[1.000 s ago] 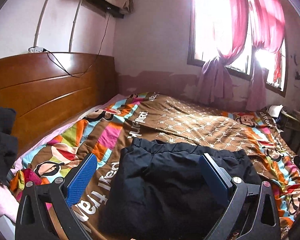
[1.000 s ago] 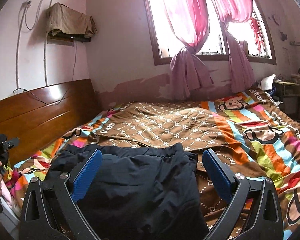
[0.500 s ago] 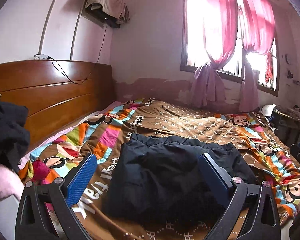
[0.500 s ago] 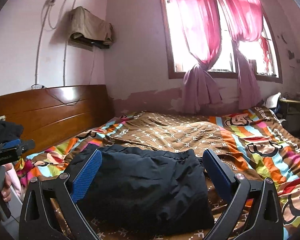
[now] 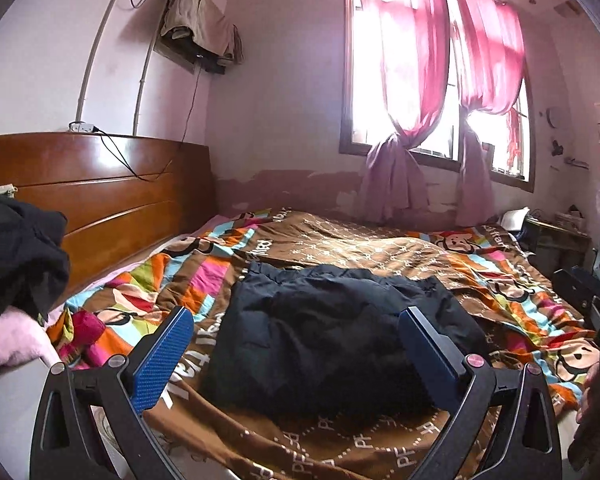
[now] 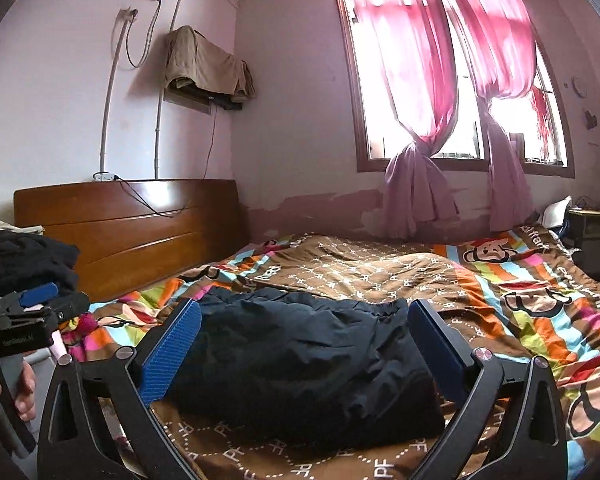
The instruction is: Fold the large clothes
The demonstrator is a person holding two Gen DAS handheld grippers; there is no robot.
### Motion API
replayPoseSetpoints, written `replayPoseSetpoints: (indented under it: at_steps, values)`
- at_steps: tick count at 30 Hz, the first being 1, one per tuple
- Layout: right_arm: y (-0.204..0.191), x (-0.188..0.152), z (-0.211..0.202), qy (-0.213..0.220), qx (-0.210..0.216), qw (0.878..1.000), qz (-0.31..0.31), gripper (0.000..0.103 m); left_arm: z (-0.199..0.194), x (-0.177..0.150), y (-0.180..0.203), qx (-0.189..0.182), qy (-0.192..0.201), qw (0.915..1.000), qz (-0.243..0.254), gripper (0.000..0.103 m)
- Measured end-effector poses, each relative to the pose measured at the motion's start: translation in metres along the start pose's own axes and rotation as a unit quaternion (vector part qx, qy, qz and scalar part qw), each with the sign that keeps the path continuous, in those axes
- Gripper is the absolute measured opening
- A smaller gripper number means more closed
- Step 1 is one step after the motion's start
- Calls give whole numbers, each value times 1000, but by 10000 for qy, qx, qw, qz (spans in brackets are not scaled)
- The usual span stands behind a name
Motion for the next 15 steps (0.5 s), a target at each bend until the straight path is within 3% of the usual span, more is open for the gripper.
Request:
replayPoseSetpoints:
  at_steps: [4, 15]
  values:
    - [-2, -14, -3, -144, 34, 9999, 24, 102, 0, -11, 0, -70, -182, 9998, -26, 103]
    - [3, -51, -12, -417, -192, 9989, 93, 102, -5, -39, 1, 35, -166, 9994, 310, 103]
Point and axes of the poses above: each gripper's, at about its wrist camera, not at the fingertips, and z roughly the way its jaws point, y to its right, x to its top, the point moved 5 cm from there along z, roughly the way its jaws point, and after that the axes turned 9 degrees about x, right-handed, at the moved point
